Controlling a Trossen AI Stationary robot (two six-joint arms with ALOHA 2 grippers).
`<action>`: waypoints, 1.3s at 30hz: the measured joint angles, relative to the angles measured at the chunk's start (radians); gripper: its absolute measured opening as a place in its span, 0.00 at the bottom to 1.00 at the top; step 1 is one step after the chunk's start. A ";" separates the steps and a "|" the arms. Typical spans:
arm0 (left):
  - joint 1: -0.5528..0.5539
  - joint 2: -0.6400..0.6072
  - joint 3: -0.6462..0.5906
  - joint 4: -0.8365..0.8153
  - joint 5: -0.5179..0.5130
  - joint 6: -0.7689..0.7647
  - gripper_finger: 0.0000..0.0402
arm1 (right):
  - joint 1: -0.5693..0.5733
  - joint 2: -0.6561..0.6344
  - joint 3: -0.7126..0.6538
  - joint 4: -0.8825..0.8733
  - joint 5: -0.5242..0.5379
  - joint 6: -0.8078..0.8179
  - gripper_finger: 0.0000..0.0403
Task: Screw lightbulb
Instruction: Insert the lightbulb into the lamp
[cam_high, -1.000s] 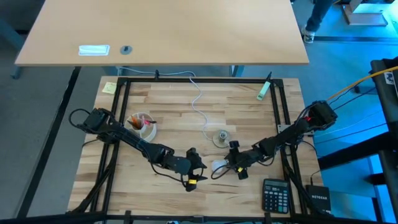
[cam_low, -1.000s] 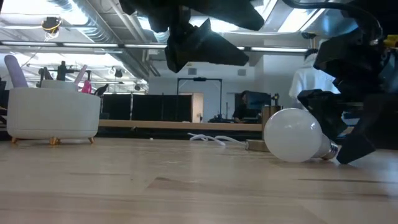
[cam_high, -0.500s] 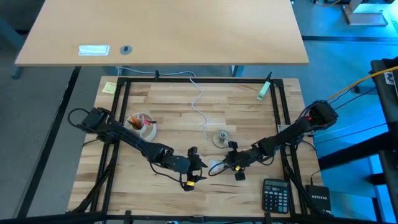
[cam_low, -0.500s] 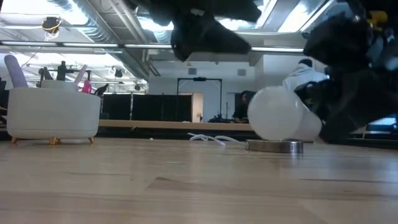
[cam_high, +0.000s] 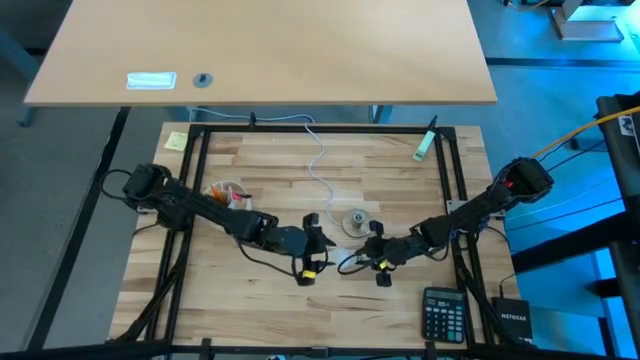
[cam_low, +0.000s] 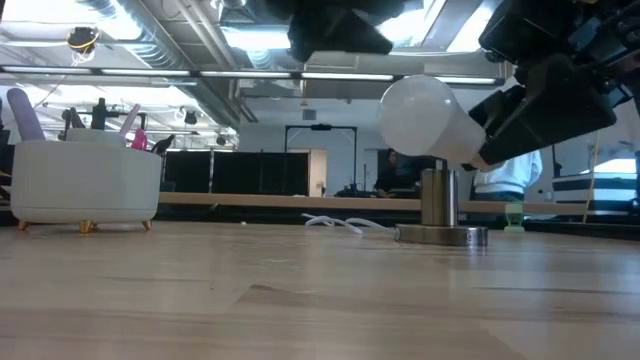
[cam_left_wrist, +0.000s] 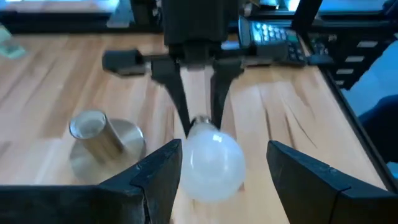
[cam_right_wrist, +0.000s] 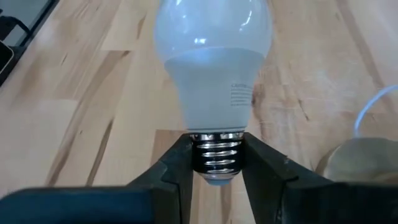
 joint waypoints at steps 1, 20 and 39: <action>0.011 -0.003 0.000 -0.001 -0.001 -0.001 0.57 | 0.000 0.000 0.000 0.000 0.007 0.001 0.27; 0.095 -0.009 0.114 -0.186 0.067 0.063 0.84 | -0.089 -0.135 0.000 0.008 0.077 -0.033 0.27; 0.099 -0.007 0.114 -0.182 0.045 0.088 0.80 | -0.107 -0.127 0.000 0.092 0.059 -0.111 0.27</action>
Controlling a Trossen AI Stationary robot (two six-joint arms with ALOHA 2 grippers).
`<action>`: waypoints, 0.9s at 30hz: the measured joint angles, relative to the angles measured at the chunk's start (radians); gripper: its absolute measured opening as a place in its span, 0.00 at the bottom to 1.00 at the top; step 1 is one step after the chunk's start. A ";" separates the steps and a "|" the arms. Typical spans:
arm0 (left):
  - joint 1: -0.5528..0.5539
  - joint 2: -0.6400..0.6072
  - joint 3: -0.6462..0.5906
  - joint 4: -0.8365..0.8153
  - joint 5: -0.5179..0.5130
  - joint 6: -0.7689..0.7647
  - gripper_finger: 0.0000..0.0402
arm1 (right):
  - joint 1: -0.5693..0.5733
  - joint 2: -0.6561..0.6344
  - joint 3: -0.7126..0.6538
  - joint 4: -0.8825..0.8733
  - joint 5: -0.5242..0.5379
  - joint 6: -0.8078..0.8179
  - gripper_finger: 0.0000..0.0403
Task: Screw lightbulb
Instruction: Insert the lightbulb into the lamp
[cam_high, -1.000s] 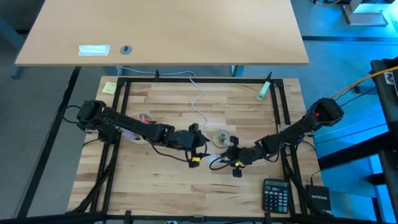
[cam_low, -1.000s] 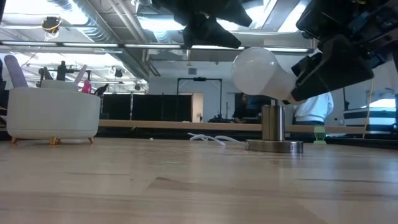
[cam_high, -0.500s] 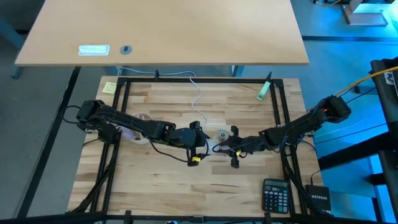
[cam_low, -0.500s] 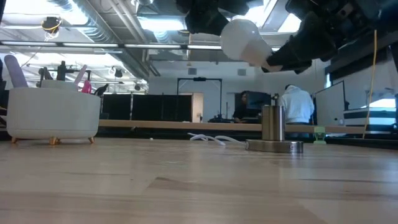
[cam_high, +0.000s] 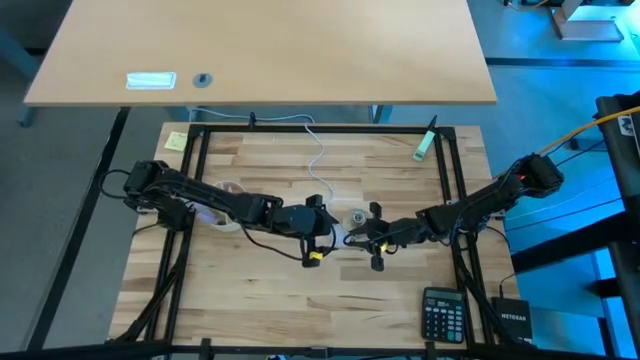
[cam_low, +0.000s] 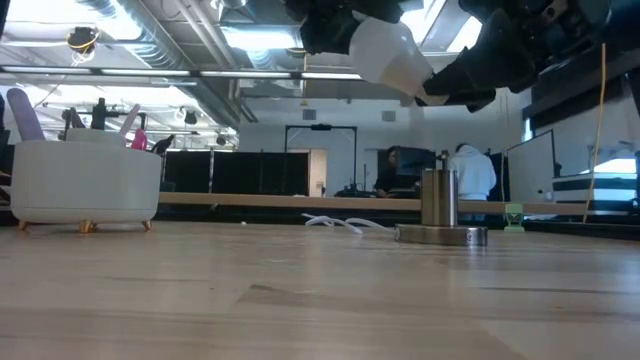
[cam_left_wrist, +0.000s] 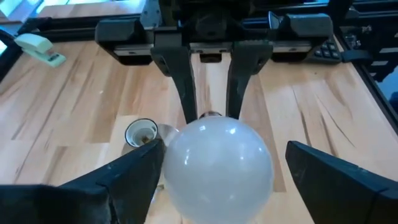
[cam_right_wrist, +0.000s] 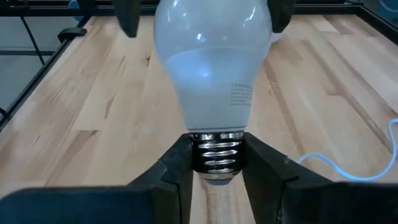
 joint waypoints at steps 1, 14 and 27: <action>0.000 0.000 0.000 -0.003 0.007 -0.001 0.77 | 0.000 0.000 0.000 -0.001 -0.001 -0.001 0.27; 0.006 0.005 0.000 -0.016 0.021 -0.002 0.60 | 0.001 0.002 -0.002 0.012 -0.002 -0.015 0.27; 0.006 0.008 0.000 -0.038 0.036 -0.008 0.75 | 0.001 0.001 0.000 0.051 0.014 -0.048 0.27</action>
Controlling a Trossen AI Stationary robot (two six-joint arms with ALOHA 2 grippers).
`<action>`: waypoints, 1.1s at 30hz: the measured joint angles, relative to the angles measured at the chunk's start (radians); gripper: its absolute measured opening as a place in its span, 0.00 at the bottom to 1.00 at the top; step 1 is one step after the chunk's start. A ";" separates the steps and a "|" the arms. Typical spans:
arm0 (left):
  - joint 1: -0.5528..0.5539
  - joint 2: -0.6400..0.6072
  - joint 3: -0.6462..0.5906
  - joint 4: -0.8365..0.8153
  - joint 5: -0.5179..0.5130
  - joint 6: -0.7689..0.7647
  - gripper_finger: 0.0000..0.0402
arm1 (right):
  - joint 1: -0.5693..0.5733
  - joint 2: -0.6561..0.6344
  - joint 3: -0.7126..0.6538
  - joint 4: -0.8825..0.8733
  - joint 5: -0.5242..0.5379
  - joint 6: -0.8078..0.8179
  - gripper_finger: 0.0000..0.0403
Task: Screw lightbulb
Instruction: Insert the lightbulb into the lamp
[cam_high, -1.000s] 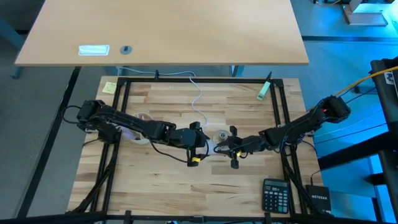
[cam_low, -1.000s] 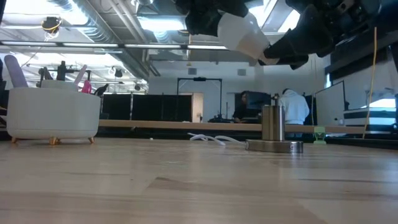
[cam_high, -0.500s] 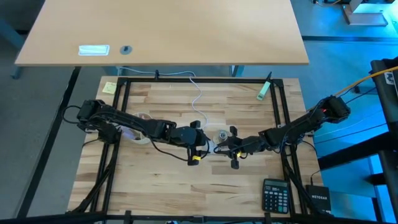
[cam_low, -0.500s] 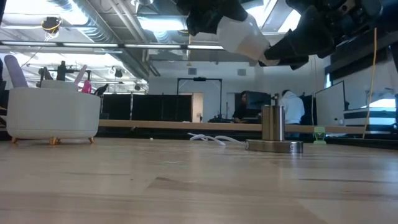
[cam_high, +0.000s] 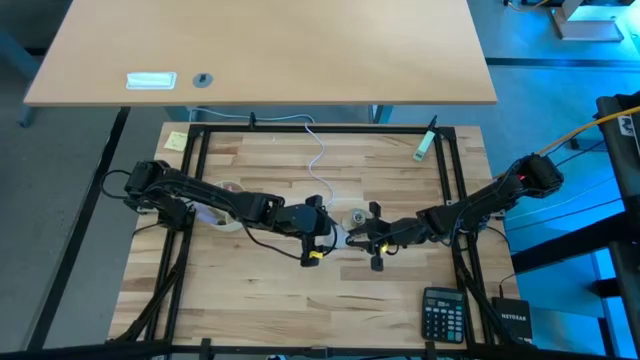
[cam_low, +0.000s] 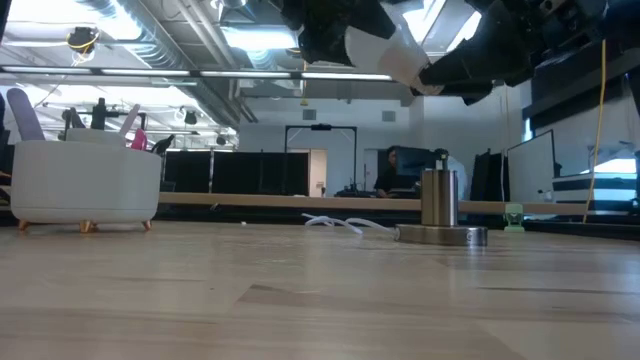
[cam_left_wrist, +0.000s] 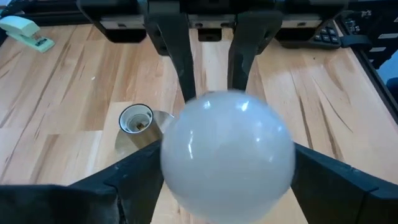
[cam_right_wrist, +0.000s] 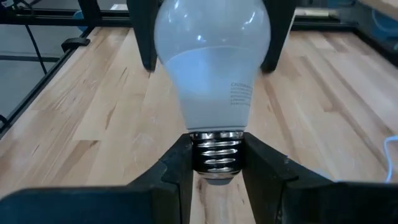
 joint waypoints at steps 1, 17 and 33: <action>0.000 0.000 0.000 0.000 0.000 0.000 0.75 | 0.000 -0.001 0.000 -0.001 0.000 -0.004 0.27; 0.008 -0.008 -0.001 0.002 0.008 -0.026 0.67 | -0.025 -0.001 0.001 -0.009 -0.025 -0.005 0.29; 0.013 -0.010 -0.001 0.022 0.042 -0.035 0.75 | -0.024 -0.001 0.001 -0.009 -0.032 -0.023 0.27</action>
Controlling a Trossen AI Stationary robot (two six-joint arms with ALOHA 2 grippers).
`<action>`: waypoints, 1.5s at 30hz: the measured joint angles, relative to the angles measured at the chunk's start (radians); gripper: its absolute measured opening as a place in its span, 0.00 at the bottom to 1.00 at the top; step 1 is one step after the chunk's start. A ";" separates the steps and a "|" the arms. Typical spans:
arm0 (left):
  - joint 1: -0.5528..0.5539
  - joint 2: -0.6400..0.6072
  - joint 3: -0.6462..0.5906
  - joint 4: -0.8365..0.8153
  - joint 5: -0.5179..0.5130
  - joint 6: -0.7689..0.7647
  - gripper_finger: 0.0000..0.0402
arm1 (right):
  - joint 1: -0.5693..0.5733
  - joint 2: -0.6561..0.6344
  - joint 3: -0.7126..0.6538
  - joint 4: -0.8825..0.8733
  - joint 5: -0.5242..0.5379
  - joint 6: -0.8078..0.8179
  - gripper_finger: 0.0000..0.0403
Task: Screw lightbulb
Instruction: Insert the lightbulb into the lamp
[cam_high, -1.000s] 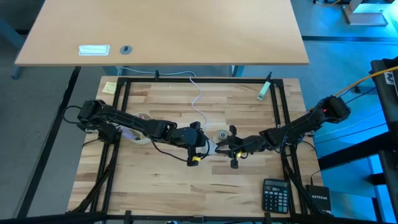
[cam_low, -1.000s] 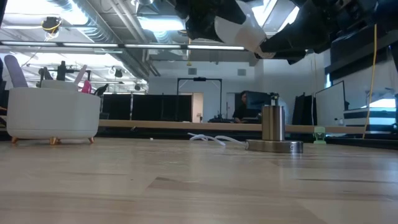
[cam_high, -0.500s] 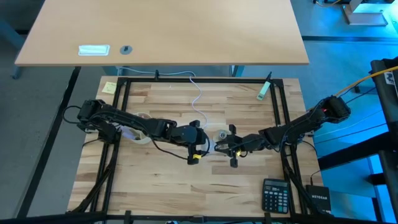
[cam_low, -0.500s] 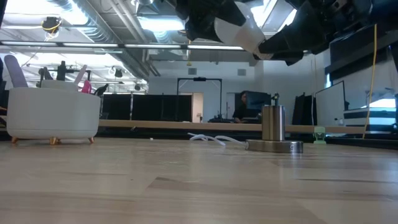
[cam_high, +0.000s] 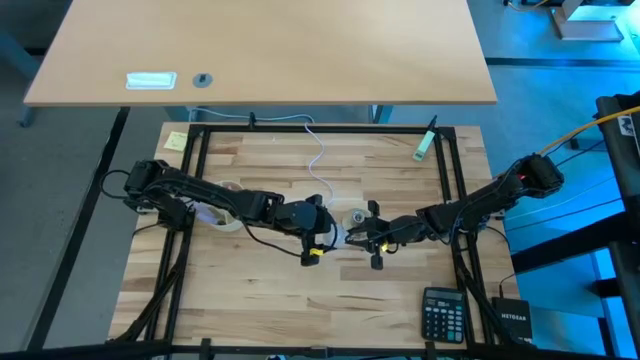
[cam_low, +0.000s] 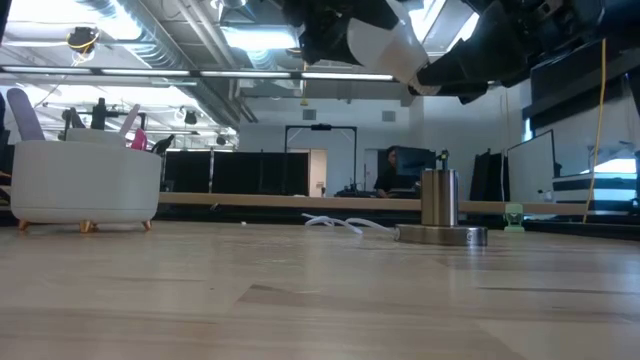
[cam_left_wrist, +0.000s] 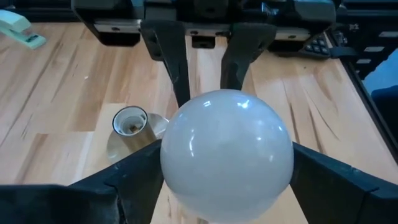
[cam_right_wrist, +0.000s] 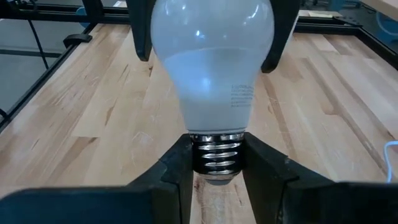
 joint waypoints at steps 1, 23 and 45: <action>0.002 0.000 0.000 0.006 0.000 0.000 0.75 | 0.000 0.000 0.000 0.000 0.003 0.000 0.27; 0.012 -0.001 0.000 -0.004 -0.102 0.045 0.74 | -0.002 0.001 -0.002 -0.030 0.047 0.030 0.27; 0.008 -0.001 0.000 0.007 -0.091 0.078 0.60 | -0.002 -0.005 -0.002 -0.011 0.045 0.045 0.39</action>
